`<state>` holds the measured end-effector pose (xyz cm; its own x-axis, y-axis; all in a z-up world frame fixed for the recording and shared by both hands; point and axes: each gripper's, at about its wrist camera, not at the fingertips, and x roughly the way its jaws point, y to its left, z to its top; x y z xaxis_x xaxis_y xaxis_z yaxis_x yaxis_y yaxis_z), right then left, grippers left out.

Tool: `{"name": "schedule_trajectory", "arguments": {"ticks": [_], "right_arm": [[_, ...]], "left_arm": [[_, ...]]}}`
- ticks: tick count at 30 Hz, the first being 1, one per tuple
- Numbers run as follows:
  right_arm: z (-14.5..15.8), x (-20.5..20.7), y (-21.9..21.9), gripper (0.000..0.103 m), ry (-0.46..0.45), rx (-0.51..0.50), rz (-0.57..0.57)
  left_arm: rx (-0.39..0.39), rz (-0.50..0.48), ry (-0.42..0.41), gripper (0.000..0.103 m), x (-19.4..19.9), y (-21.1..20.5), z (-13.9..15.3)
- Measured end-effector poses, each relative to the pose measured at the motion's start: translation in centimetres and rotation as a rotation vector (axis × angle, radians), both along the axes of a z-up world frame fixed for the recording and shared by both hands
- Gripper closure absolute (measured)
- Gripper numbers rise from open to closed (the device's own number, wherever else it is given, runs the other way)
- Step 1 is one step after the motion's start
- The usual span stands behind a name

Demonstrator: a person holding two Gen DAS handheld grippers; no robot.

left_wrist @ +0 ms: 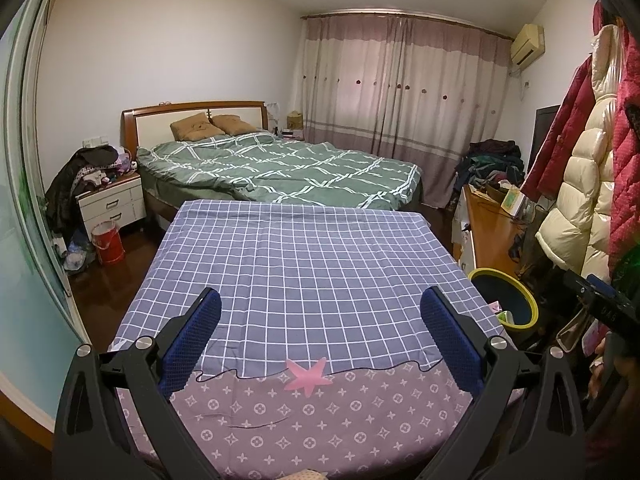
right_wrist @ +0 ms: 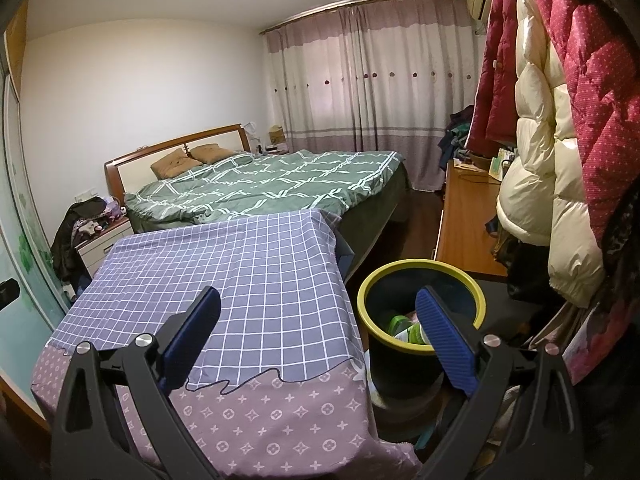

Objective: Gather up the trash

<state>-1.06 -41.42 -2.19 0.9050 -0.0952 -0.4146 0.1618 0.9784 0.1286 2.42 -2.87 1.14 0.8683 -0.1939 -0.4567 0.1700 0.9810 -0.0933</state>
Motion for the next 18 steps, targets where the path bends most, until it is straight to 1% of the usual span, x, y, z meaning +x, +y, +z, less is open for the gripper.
{"name": "schedule_trajectory", "arguments": {"ticks": [12, 18], "right_arm": [[-0.24, 0.21, -0.02, 0.01, 0.007, 0.001, 0.001], [-0.5, 0.57, 0.05, 0.01, 0.017, 0.003, 0.003]], "left_arm": [[0.006, 0.001, 0.014, 0.005, 0.25, -0.41, -0.46], [-0.014, -0.005, 0.033, 0.005, 0.89, -0.18, -0.88]]}}
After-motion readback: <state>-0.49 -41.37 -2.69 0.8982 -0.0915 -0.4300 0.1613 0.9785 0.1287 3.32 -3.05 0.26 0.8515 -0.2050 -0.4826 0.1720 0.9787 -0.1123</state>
